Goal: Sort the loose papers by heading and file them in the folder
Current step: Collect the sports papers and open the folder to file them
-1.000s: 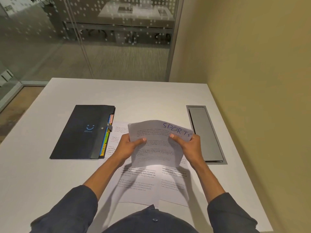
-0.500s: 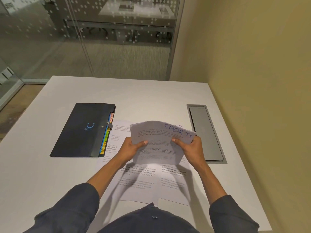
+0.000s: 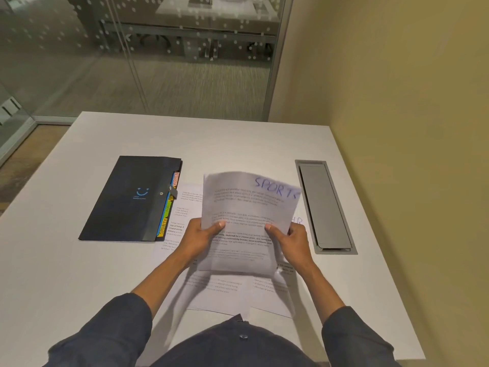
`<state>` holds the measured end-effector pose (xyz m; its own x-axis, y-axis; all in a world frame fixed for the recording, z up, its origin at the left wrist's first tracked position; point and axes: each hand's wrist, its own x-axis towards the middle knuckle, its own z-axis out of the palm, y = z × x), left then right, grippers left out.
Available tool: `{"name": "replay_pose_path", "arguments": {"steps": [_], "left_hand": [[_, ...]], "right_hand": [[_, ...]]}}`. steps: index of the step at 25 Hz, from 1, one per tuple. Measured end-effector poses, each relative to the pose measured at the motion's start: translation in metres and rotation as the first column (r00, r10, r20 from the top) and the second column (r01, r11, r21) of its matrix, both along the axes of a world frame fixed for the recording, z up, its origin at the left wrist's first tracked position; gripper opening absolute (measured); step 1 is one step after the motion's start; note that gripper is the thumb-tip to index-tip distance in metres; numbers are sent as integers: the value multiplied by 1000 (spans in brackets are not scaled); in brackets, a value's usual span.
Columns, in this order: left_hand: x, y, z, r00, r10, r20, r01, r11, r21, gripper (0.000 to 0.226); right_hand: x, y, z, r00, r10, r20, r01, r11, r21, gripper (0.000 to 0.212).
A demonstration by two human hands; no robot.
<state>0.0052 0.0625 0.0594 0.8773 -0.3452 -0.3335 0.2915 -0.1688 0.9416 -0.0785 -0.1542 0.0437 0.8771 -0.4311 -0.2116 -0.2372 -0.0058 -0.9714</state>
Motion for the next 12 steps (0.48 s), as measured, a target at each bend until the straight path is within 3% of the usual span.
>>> {"name": "replay_pose_path", "arguments": {"steps": [5, 8, 12], "left_hand": [[13, 2, 13, 985, 123, -122, -132, 989, -70, 19], [16, 10, 14, 979, 78, -190, -98, 991, -97, 19], [17, 27, 6, 978, 125, -169, -135, 990, -50, 33]], "right_hand": [[26, 11, 12, 986, -157, 50, 141, 962, 235, 17], [45, 11, 15, 977, -210, 20, 199, 948, 250, 11], [58, 14, 13, 990, -124, -69, 137, 962, 235, 6]]}}
